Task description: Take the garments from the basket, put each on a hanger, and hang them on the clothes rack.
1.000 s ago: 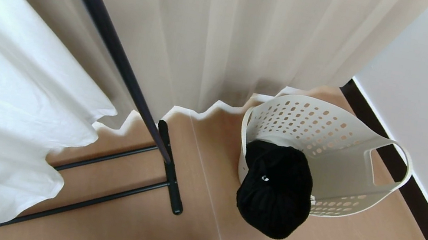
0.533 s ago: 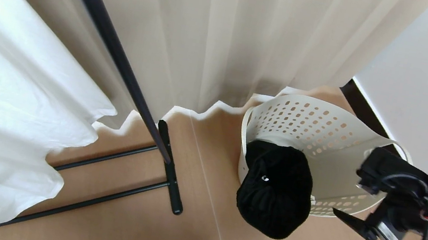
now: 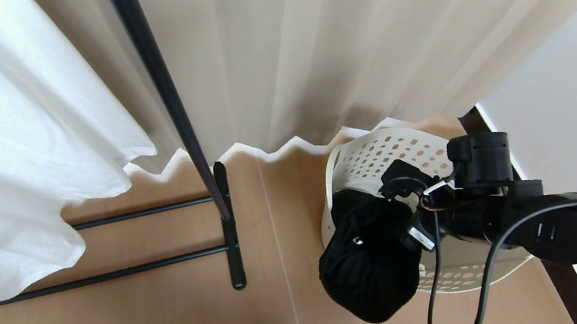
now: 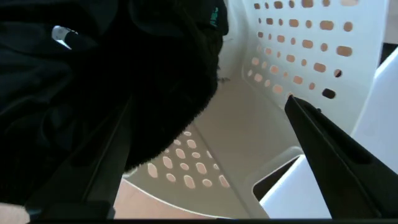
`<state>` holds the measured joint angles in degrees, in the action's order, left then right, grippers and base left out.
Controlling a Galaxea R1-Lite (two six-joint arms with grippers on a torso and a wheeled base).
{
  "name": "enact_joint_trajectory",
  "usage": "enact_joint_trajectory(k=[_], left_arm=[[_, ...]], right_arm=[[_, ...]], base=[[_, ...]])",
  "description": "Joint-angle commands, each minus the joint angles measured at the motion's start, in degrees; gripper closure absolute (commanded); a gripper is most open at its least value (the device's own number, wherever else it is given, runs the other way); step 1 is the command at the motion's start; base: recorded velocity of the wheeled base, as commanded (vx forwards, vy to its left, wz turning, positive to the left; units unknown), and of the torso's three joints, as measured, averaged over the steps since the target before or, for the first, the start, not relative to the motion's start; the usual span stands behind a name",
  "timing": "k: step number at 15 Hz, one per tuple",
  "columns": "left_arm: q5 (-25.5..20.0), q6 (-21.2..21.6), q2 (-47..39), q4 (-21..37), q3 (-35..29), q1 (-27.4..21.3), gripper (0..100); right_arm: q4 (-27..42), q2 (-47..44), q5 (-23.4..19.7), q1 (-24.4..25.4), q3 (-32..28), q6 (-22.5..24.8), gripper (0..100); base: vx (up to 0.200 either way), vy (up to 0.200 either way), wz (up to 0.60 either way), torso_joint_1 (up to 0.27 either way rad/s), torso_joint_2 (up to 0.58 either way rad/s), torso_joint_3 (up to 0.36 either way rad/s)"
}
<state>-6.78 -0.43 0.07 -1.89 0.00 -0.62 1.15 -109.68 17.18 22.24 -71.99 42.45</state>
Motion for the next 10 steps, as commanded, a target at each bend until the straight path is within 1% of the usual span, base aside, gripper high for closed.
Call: enact_joint_trajectory(k=[1,2,4,8,9,10], left_arm=[[0.0,0.0,-0.1,0.0,0.0,0.0,0],[0.0,0.0,-0.1,0.0,0.0,0.0,0],[0.0,0.0,-0.1,0.0,0.0,0.0,0],[0.0,0.0,-0.1,0.0,0.0,0.0,0],[0.0,0.0,-0.1,0.0,0.0,0.0,0],[0.0,0.0,-0.1,0.0,0.0,0.0,0]], right_arm=[[0.0,-4.1,0.1,-0.2,-2.4,-0.3,0],[0.0,-4.1,0.1,-0.2,-2.4,-0.3,0],[0.0,-5.0,0.0,-1.3,-4.7,-0.5,0],[0.0,-6.6,-0.2,-1.8,-6.6,-1.8,0],[0.0,-6.9,-0.3,-1.8,-6.9,-1.9,100],[0.0,-6.9,-0.3,-1.8,-6.9,-2.9,100]], base=[[0.000,0.000,0.00,0.000,0.00,0.000],[0.000,0.000,0.00,0.000,0.00,0.000],[0.000,0.000,0.00,0.000,0.00,0.000],[0.000,0.000,0.00,0.000,0.00,0.000],[0.000,0.000,0.00,0.000,0.00,0.000],[0.000,0.000,0.00,0.000,0.00,0.000]])
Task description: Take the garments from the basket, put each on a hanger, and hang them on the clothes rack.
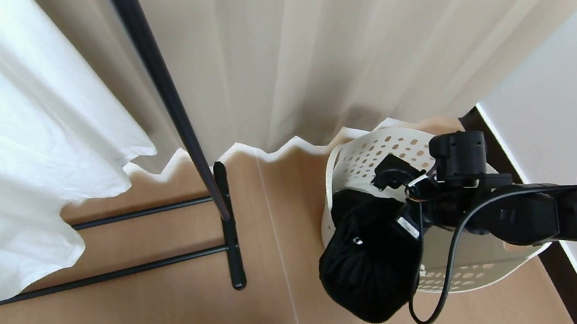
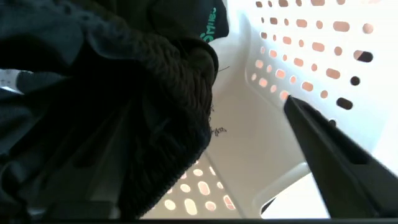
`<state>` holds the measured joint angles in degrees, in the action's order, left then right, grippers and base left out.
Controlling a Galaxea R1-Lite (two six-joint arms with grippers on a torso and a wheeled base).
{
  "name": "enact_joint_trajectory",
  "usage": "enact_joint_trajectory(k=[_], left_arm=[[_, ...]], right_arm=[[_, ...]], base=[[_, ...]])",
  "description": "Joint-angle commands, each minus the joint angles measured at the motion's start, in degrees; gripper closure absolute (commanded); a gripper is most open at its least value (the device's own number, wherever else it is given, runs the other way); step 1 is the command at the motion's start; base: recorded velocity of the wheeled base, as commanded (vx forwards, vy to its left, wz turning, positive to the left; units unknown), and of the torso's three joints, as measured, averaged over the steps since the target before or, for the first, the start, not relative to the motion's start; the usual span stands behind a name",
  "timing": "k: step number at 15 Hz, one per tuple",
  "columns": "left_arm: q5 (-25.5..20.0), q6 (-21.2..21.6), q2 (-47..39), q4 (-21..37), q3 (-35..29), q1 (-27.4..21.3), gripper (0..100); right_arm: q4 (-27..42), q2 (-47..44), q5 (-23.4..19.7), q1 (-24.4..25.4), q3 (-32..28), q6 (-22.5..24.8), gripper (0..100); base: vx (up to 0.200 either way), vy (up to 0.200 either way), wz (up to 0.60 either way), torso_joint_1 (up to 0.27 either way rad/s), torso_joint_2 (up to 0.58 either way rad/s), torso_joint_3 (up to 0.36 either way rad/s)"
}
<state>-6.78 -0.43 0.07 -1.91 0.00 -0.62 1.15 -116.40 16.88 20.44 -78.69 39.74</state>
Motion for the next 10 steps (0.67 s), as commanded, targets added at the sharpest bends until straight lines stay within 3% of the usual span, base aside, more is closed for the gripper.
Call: enact_joint_trajectory(k=[1,3,4,6,10], left_arm=[[0.0,0.0,-0.1,0.0,0.0,0.0,0],[0.0,0.0,-0.1,0.0,0.0,0.0,0],[0.0,0.0,-0.1,0.0,0.0,0.0,0],[0.0,0.0,-0.1,0.0,0.0,0.0,0],[0.0,0.0,-0.1,0.0,0.0,0.0,0]], right_arm=[[0.1,-0.1,-0.2,0.0,-0.1,-1.7,100],[0.5,0.9,-1.0,0.1,0.2,-6.1,100],[0.8,5.3,-1.9,1.1,1.9,-13.1,100],[0.6,13.0,-2.1,1.8,5.7,-17.1,100],[0.2,38.0,-4.5,7.2,18.1,-27.6,100]], base=[[0.000,0.000,0.00,0.000,0.00,0.000],[0.000,0.000,0.00,0.000,0.00,0.000],[0.000,0.000,0.00,0.000,0.00,0.000],[0.000,0.000,0.00,0.000,0.00,0.000],[0.000,0.000,0.00,0.000,0.00,0.000]])
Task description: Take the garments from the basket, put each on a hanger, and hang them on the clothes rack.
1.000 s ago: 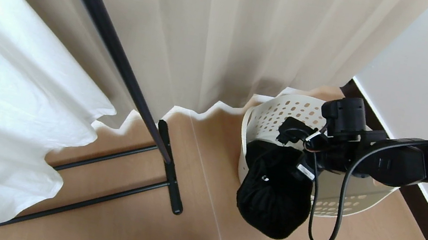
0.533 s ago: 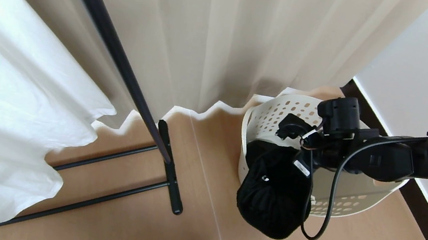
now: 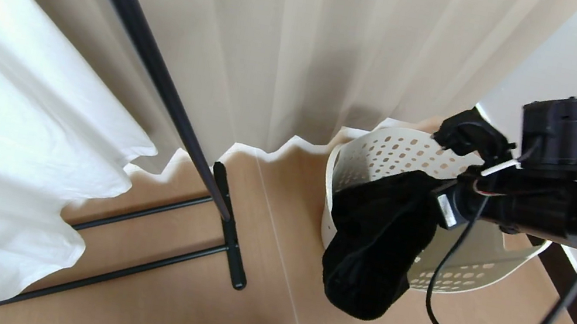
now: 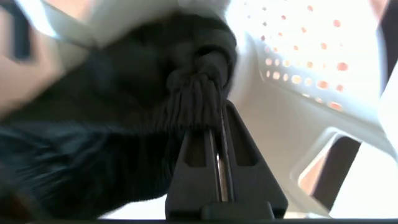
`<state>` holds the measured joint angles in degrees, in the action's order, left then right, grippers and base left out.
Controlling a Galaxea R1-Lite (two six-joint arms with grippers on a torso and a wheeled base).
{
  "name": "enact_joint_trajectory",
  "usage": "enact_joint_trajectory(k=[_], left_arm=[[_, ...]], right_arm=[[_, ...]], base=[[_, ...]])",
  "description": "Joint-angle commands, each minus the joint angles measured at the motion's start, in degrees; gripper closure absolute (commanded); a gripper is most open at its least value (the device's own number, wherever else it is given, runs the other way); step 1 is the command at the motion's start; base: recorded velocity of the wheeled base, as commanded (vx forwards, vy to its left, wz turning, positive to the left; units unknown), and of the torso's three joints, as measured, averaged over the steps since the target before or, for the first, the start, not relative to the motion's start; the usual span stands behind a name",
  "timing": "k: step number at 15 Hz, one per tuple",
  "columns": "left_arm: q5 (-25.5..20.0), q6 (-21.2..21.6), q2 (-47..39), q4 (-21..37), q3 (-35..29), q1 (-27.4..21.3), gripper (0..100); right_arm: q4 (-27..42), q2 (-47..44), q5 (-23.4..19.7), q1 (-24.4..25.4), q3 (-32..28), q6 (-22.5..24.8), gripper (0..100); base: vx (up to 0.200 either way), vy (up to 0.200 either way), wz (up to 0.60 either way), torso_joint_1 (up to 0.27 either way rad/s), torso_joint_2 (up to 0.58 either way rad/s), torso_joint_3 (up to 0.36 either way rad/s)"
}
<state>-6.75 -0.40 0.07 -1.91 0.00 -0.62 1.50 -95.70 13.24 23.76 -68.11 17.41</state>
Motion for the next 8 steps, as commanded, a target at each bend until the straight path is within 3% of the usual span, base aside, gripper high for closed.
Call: enact_joint_trajectory(k=[1,4,5,8], left_arm=[[0.0,0.0,-0.1,0.0,0.0,0.0,0],[0.0,0.0,-0.1,0.0,0.0,0.0,0],[0.0,0.0,-0.1,0.0,0.0,0.0,0],[0.0,0.2,-0.1,0.0,0.0,0.0,0]], right_arm=[[-0.1,21.4,-0.8,5.9,9.0,-6.8,100],[0.4,38.4,-0.8,18.3,15.8,-13.5,100],[-0.3,43.2,-1.1,18.9,21.1,-15.0,100],[-0.4,41.8,-1.5,18.9,21.1,-14.9,100]], base=[[0.000,0.000,0.00,0.000,0.00,0.000],[0.000,0.000,0.00,0.000,0.00,0.000],[0.000,0.000,0.00,0.000,0.00,0.000],[0.000,0.000,0.00,0.000,0.00,0.000]])
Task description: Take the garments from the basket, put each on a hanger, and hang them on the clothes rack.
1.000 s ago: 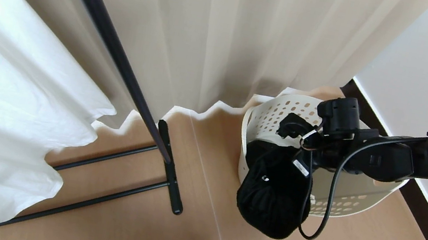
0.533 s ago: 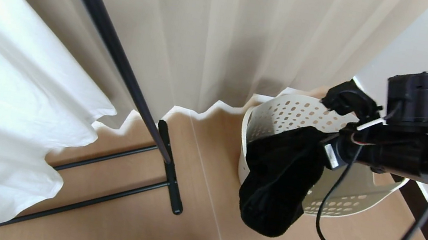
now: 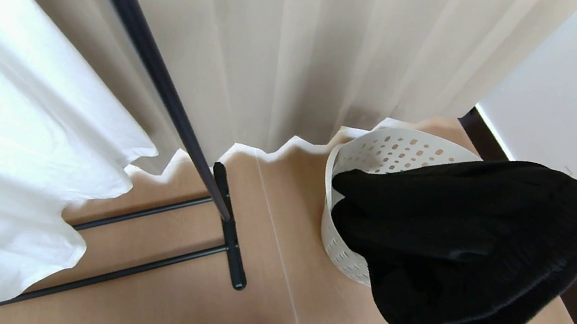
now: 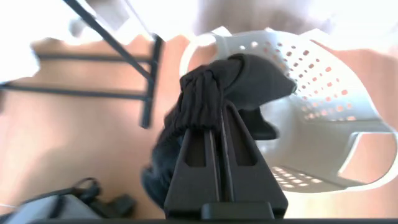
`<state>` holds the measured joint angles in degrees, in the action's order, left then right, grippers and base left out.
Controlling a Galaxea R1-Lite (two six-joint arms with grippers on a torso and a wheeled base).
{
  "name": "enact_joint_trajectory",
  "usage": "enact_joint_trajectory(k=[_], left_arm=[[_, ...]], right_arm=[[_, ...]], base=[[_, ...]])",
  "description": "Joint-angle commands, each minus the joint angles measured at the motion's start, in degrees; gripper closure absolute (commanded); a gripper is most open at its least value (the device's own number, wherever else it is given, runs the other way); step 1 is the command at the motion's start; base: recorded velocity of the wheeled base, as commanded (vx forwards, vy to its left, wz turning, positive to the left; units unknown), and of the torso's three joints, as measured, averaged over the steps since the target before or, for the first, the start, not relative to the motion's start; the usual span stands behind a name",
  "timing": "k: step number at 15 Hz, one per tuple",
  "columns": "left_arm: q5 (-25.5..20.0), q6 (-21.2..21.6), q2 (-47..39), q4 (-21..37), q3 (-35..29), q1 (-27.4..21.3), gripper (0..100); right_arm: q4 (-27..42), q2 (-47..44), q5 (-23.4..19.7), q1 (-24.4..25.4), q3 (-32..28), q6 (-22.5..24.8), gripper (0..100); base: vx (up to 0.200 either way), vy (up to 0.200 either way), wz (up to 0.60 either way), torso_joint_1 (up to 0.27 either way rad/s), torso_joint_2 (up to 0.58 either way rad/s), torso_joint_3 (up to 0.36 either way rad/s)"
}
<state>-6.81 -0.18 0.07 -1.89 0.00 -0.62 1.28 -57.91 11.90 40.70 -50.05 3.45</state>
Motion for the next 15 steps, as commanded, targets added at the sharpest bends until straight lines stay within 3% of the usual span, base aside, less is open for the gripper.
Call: enact_joint_trajectory(k=[1,6,15], left_arm=[[0.0,0.0,-0.1,0.0,0.0,0.0,0],[0.0,0.0,-0.1,0.0,0.0,0.0,0],[0.0,0.0,-0.1,0.0,0.0,0.0,0]], right_arm=[[-0.2,3.9,-0.2,1.9,3.0,-1.0,100],[-1.8,3.2,0.0,1.9,3.6,-1.0,100],[-1.8,3.2,-0.2,0.4,3.6,-1.0,100]], base=[[0.000,0.000,0.00,0.000,0.00,0.000],[0.000,0.000,0.00,0.001,0.00,0.040],[0.000,0.000,0.00,0.001,0.00,0.194]])
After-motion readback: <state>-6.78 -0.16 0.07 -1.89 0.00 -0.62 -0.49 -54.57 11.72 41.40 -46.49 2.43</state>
